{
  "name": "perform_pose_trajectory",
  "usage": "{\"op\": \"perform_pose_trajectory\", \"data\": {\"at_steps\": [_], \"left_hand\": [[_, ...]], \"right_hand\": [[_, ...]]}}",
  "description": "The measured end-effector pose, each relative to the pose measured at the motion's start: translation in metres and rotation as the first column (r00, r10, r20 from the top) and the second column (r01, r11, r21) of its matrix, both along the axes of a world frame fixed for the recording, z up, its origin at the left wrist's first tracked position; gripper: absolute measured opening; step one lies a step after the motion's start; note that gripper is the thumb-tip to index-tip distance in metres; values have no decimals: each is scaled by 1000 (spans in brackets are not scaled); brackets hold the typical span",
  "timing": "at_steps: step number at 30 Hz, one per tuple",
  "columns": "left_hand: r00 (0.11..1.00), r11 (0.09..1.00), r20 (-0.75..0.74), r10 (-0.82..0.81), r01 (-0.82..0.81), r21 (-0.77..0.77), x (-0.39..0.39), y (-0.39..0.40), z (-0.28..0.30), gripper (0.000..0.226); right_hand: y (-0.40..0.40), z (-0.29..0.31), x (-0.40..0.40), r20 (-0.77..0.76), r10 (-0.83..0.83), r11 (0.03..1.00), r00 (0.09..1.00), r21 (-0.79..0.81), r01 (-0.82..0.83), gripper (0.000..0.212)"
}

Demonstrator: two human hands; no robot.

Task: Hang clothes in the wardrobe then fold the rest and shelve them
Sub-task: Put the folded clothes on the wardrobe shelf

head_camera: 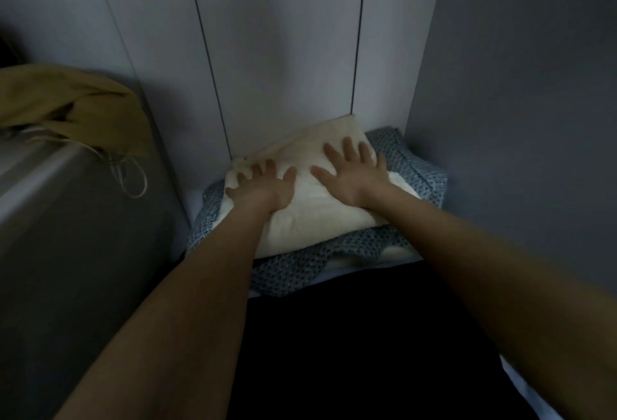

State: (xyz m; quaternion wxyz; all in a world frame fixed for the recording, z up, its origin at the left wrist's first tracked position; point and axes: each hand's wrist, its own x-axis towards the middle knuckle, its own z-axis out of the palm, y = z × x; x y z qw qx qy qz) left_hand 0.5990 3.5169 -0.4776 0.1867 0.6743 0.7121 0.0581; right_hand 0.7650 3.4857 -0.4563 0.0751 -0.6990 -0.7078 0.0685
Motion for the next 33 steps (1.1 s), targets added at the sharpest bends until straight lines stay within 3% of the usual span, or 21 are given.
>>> {"op": "perform_pose_trajectory", "data": {"at_steps": [3,6,8,10,13,15,18,22,24,27,31,33], "left_hand": [[999,999,-33,-23,22,-30,0,-4,6,77],[999,992,-41,-26,31,123,5,-18,19,75],[990,951,-129,-49,86,296,8,-33,29,69],[975,936,-200,-95,156,316,4,-51,40,66],[964,961,-234,-125,177,214,-12,-80,49,63],[962,961,-230,-146,193,198,-27,-103,53,60],[971,973,-157,-181,200,114,-47,-152,68,48],[983,973,-61,-173,160,-168,-62,-232,95,28],[983,955,-128,-135,94,-281,-72,-278,114,21],[977,870,-97,-190,122,-477,-84,-334,156,25],[964,849,-175,-201,82,-522,-91,-405,239,20],[968,854,-190,-164,43,-519,-98,-446,290,34]], "right_hand": [[4,-15,6,-48,-15,988,999,-157,7,71],[7,0,8,-37,-9,969,999,-247,0,72],[10,10,9,-33,-10,969,999,-247,1,72],[3,17,8,-47,-19,985,999,-173,11,72],[-30,25,-5,-141,-12,997,990,71,22,63],[-65,32,-13,-143,47,991,989,133,-28,56],[-130,49,-24,-129,147,988,981,-31,-152,50],[-216,71,-47,-207,120,959,971,-227,-167,43],[-251,95,-59,-138,186,904,973,-365,-224,39],[-290,146,-74,-89,274,791,958,-546,-277,32],[-343,225,-106,-47,376,757,926,-561,-336,30],[-375,275,-121,-44,438,712,898,-592,-377,28]]}}
